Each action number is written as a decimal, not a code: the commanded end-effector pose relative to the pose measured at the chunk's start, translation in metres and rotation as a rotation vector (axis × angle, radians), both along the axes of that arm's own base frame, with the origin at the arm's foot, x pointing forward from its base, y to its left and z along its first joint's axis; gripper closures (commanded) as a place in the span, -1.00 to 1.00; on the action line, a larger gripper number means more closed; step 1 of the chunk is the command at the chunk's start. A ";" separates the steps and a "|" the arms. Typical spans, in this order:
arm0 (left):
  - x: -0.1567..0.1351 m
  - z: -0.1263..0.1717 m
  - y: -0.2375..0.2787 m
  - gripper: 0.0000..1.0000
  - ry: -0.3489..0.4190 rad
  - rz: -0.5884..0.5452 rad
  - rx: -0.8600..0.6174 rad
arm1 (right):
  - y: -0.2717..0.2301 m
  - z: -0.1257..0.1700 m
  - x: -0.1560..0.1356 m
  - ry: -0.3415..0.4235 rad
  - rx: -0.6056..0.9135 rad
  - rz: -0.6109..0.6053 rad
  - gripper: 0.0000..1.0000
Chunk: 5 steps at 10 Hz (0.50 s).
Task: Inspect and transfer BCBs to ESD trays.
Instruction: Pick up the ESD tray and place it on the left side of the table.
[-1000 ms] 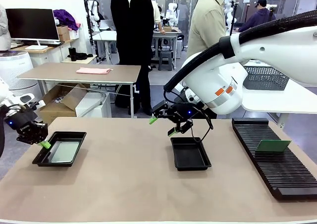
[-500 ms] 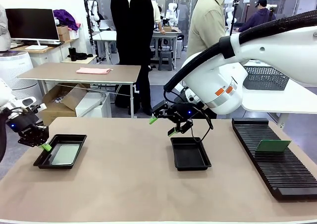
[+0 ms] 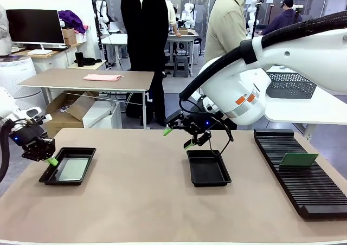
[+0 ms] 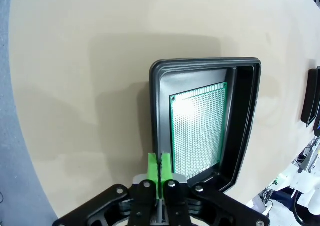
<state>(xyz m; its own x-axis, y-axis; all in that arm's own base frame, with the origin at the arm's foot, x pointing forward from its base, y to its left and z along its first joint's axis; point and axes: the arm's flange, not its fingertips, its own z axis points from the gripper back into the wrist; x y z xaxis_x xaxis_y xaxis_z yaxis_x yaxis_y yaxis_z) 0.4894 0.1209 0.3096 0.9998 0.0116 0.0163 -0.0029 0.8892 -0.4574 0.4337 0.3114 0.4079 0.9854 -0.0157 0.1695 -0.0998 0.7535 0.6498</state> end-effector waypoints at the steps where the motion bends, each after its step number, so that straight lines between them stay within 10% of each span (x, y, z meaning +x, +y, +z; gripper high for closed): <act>1: 0.000 0.003 0.001 0.95 -0.003 0.002 -0.001 | 0.003 0.001 0.001 0.012 -0.012 -0.009 -1.00; 5: 0.001 0.000 0.000 0.95 0.000 0.000 0.001 | 0.003 0.001 0.001 0.012 -0.012 -0.009 -1.00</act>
